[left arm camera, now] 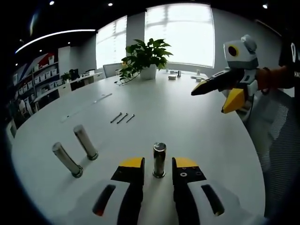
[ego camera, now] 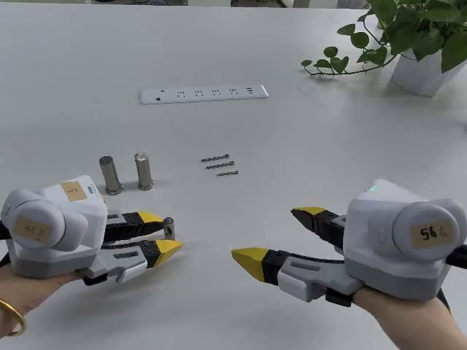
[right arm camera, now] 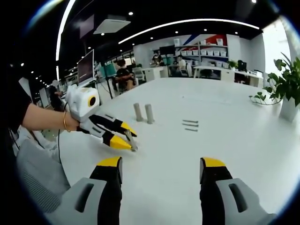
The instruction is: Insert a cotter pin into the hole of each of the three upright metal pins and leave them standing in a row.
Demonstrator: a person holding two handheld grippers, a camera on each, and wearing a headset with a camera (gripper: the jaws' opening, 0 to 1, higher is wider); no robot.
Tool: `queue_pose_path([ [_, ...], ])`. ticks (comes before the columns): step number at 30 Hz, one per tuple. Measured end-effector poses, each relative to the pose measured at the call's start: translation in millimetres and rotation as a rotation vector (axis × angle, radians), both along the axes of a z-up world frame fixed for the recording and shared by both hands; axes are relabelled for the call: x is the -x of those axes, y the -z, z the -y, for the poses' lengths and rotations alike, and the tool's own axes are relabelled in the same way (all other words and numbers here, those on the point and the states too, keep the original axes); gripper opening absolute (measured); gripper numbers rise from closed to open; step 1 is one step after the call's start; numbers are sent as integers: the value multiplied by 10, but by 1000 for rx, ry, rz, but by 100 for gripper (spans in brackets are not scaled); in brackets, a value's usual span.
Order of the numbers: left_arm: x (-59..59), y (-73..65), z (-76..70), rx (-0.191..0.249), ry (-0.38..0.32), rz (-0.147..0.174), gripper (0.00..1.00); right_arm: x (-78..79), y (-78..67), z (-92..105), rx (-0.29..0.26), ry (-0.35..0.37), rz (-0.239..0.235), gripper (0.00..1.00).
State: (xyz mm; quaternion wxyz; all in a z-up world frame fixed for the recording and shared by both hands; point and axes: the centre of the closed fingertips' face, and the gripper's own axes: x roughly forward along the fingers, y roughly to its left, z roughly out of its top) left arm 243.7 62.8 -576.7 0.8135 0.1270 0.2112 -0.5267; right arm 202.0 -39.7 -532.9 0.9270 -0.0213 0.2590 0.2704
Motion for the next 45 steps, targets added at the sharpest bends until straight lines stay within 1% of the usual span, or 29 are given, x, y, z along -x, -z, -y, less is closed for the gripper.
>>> queue_pose_path([
  [2,-11,-20,-7,6,-13,4,21,-17,-13,-8,-2,-13,-9,63],
  [4,-47,-59,-28,11,-39,31,22,-45,-38,-9,5,-23,-2,63],
  [7,-62,-134,-23,73,-72,5,17,-97,-85,-1,17,-32,10,64],
  [8,-65,-179,-14,110,-85,-8,16,-128,-105,3,17,-34,17,63],
  [9,-78,-202,-21,128,-102,-18,17,-145,-118,5,16,-35,19,63],
  [10,-84,-232,-25,145,-105,-19,18,-164,-129,6,15,-36,22,63],
  [11,-87,-234,-29,145,-105,-17,20,-186,-143,3,13,-40,25,63],
  [13,-90,-250,-37,133,-99,9,23,-224,-153,-4,21,-50,29,63],
  [14,-95,-240,-52,115,-101,17,24,-241,-154,-4,29,-58,31,63],
  [17,-83,-247,-59,116,-101,16,27,-307,-162,0,50,-81,38,63],
  [19,-73,-256,-71,116,-105,13,28,-359,-150,6,59,-102,30,62],
  [22,-68,-260,-82,116,-111,15,31,-425,-94,13,84,-143,3,60],
  [24,-62,-264,-89,111,-114,18,31,-455,-86,7,80,-156,-6,59],
  [25,-62,-276,-91,116,-117,20,31,-471,-75,-5,70,-164,-21,59],
  [26,-61,-282,-90,120,-120,19,32,-485,-71,-13,68,-168,-27,59],
  [27,-63,-289,-91,126,-124,16,32,-499,-61,-25,75,-179,-33,59],
  [28,-63,-294,-93,129,-127,13,32,-511,-55,-29,90,-187,-33,59],
  [29,-68,-310,-92,134,-132,14,34,-538,-60,-33,109,-197,-21,58],
  [30,-69,-328,-89,146,-137,10,35,-548,-60,-44,116,-206,-21,57],
  [31,-73,-334,-91,147,-140,11,36,-563,-60,-53,119,-213,-21,57],
  [34,-64,-352,-86,155,-140,5,39,-672,-49,-43,128,-235,-24,55],
  [35,-62,-363,-84,158,-141,6,41,-705,-42,-43,138,-245,-25,54],
  [37,-54,-371,-84,153,-141,11,43,-731,-36,-45,159,-262,-27,52],
  [40,-31,-362,-85,135,-136,20,46,-805,-28,-48,175,-283,-36,51],
  [41,-22,-363,-80,138,-130,24,46,-824,-24,-47,178,-287,-38,49],
  [42,-15,-360,-78,138,-128,18,46,-910,-5,-41,180,-294,-45,48],
  [43,-12,-364,-73,147,-132,12,47,-934,10,-45,181,-304,-54,47],
  [45,-5,-373,-69,149,-128,19,47,-968,41,-54,192,-320,-71,44],
])
